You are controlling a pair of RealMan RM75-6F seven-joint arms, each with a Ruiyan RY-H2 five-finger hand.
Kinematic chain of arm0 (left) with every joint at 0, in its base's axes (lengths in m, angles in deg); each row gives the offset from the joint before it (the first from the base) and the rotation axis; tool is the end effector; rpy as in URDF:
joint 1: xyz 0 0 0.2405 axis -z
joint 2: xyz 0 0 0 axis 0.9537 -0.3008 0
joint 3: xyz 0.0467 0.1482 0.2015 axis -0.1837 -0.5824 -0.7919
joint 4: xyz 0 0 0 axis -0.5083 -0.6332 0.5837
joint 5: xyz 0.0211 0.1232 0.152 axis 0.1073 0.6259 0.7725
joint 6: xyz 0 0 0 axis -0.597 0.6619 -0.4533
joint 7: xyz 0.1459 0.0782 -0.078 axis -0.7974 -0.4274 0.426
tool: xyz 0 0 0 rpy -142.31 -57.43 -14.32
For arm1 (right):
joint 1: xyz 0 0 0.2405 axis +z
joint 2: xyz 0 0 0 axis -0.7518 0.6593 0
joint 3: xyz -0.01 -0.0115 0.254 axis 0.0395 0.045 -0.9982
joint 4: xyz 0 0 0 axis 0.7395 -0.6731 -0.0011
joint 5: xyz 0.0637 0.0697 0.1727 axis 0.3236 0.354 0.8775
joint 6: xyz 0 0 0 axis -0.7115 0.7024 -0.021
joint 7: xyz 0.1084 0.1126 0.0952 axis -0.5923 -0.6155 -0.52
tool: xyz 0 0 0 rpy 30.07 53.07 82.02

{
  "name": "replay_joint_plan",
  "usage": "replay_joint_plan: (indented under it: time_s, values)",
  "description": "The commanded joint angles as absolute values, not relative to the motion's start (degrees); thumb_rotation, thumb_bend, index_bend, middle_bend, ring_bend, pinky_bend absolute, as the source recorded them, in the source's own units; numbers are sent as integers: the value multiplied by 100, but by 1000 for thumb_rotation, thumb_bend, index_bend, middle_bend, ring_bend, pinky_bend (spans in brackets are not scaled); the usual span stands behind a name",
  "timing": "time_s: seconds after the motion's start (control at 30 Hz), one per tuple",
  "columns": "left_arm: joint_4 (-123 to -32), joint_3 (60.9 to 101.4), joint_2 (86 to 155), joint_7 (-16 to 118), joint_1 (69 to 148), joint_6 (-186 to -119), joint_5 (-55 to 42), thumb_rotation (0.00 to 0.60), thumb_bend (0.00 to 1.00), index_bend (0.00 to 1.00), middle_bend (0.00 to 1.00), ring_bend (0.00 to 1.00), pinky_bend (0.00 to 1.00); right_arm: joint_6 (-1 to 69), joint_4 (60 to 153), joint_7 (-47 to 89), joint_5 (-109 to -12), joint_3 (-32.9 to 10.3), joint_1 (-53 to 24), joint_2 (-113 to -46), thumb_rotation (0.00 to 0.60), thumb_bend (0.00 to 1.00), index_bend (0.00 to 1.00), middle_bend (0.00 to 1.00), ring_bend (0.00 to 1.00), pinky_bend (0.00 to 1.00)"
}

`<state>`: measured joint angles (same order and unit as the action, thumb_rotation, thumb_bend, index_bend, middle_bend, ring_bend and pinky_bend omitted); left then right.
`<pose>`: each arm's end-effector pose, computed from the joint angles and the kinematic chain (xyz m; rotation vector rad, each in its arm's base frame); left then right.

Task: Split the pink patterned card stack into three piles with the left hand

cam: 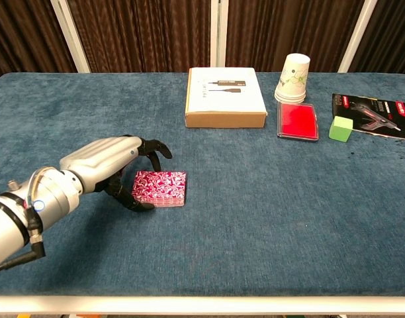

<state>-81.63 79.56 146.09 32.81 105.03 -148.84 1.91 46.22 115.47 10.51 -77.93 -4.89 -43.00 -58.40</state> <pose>-0.1382 0.3003 -0.1134 -1.8275 -1.1702 -0.9944 -0.3586 -0.2278 0.1906 1.3250 -1.0320 0.8008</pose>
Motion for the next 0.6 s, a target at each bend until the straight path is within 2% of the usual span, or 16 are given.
replay_joint_plan:
  time_s: [0.03,0.6]
  values:
    - [-8149,7951,14618,3294,10502,-14890,204,600,164,243,331,115,60,4614,11533,1049,-7786,-490,-4299,-5849,600,85,0,0,0,0]
    - [-8150,8008,14627,3492,10502,-14866,223,600,164,256,331,115,60,4558,11481,1074,-7742,-493,-4294,-5888,600,85,0,0,0,0]
